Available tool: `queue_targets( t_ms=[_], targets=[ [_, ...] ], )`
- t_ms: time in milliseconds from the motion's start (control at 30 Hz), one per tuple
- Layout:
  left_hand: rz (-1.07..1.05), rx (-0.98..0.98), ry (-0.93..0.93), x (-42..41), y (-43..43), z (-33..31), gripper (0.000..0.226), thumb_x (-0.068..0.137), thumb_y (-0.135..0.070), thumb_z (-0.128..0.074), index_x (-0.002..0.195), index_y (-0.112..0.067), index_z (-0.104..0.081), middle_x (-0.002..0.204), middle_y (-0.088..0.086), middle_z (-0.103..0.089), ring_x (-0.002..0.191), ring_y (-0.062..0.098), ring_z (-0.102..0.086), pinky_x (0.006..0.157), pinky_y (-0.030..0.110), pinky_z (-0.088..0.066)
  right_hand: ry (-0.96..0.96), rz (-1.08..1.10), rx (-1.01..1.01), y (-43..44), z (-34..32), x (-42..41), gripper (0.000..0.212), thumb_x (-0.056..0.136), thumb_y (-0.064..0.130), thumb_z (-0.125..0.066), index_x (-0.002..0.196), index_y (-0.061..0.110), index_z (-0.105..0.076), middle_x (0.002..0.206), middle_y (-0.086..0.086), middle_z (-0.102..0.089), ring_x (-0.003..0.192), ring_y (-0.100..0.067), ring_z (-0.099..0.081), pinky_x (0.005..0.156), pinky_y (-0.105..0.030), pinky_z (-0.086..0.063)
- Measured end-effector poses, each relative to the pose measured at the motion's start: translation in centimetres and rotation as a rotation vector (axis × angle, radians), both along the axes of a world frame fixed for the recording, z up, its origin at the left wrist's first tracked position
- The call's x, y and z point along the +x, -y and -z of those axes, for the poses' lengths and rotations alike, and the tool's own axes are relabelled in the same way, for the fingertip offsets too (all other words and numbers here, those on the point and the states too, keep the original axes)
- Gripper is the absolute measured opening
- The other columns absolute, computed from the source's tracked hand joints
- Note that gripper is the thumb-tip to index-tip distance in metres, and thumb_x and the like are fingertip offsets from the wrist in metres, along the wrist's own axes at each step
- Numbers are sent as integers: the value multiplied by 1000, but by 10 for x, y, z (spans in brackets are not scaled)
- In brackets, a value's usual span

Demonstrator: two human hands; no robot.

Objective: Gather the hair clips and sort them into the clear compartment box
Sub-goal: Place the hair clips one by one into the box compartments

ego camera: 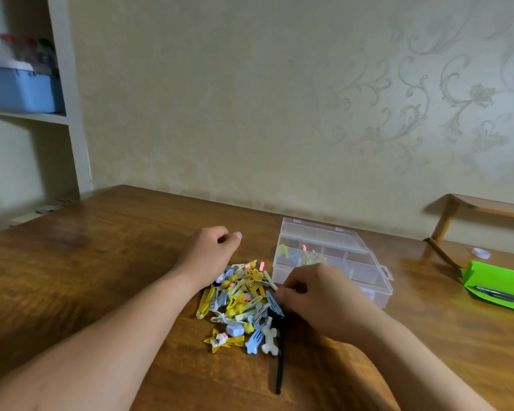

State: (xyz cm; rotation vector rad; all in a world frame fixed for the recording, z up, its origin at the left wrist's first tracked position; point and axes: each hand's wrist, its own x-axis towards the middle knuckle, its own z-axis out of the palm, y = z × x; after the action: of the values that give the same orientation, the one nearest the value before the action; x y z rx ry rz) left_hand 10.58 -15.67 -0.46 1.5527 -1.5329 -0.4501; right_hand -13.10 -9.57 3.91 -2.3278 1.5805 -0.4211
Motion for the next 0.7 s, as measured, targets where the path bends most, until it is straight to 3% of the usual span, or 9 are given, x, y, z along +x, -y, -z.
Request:
queue_targets(
  t_ms=[100, 267, 467, 633, 700],
  targets=[
    [-4, 4, -3, -1, 1, 0, 51, 108, -51, -53, 96, -6, -74, 92, 23, -73, 90, 40, -69, 68, 35, -43, -52, 30, 45, 0, 2, 6, 23, 98, 54, -66, 103, 33, -74, 93, 13, -71, 83, -5, -67, 74, -27, -60],
    [3, 7, 15, -2, 2, -1, 50, 109, -48, -54, 96, -5, -74, 91, 24, -72, 89, 41, -68, 66, 35, -42, -94, 88, 74, 2, 3, 17, 19, 97, 43, -67, 95, 25, -74, 86, 7, -69, 77, -9, -65, 60, -24, -48],
    [8, 13, -13, -1, 4, 1, 46, 108, -51, -55, 89, -14, -75, 89, 18, -74, 88, 38, -70, 72, 38, -47, -84, 121, 74, 1, 4, 23, 21, 94, 42, -67, 95, 23, -75, 88, 5, -73, 80, -13, -70, 73, -33, -64],
    [13, 0, -13, 0, 7, 4, 48, 106, -53, -55, 89, -12, -74, 91, 18, -75, 89, 36, -71, 79, 50, -57, 184, 139, 50, 2, -8, 8, 14, 98, 29, -66, 90, 23, -76, 85, 1, -76, 79, -15, -73, 71, -31, -62],
    [13, -11, -11, 0, 8, 4, 49, 107, -51, -56, 89, -9, -73, 88, 21, -72, 83, 36, -69, 70, 43, -50, 338, 198, -14, 9, -17, -6, 17, 97, 27, -67, 85, 20, -76, 81, -4, -77, 73, -19, -72, 62, -31, -56]
  ],
)
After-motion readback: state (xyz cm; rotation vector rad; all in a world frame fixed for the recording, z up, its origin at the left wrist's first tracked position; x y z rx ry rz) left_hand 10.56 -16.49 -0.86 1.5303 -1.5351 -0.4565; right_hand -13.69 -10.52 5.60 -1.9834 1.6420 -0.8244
